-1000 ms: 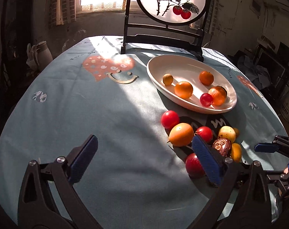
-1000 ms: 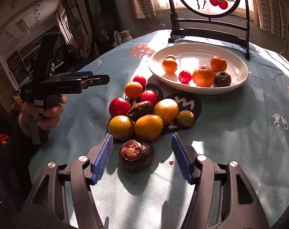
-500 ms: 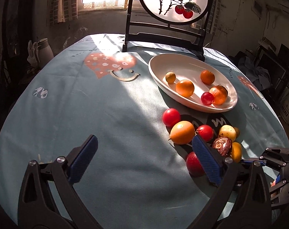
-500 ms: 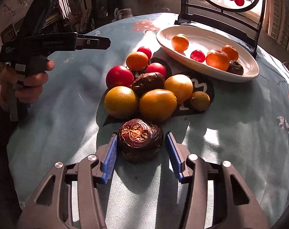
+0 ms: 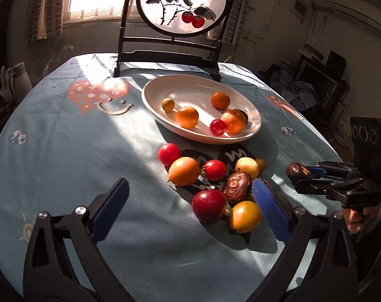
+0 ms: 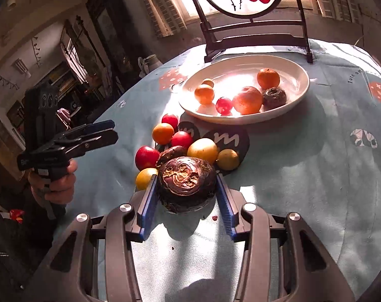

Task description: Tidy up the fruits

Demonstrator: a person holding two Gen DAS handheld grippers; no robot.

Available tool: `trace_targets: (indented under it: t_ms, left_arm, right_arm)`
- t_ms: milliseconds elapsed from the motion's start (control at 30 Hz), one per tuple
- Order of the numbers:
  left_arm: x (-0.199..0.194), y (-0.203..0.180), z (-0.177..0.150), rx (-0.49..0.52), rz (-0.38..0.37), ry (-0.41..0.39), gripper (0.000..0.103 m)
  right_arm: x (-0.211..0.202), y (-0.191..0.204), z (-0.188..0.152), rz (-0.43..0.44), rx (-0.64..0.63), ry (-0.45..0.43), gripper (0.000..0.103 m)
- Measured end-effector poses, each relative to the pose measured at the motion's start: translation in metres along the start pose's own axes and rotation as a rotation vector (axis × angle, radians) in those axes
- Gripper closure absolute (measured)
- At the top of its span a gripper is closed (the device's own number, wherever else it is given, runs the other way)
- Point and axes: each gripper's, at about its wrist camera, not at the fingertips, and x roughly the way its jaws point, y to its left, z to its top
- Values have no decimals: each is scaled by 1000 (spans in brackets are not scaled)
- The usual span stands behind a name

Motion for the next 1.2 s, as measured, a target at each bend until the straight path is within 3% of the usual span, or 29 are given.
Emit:
trace_targets:
  t_ms: [67,133,200,267,433,1067,1200]
  left_arm:
    - [-1,-22,-5,97,-77,8,5]
    - [2,-41,-13,192,-89,24,16]
    - [10,-52,-18,240,-109,68,40]
    - [16,-57,-24,260,-135,106,54]
    - [20,-67,-32,311,-116,115,55]
    - [57,-68,-37,358,44,201,50]
    - [55,-63,-35,332,45,195,62]
  right_arm:
    - [-2,-2,1,-3,10,-8,57]
    - [-2,0,1,-6,7,-4,57]
    - [0,1,1,-10,3,4,57]
    - [1,1,1,-17,5,13,57]
    - [0,3,-1,-15,-7,9,57]
    - [-5,11,-2,-20,-33,-1,57]
    - [-3,10,-3,-14,-32,3,57]
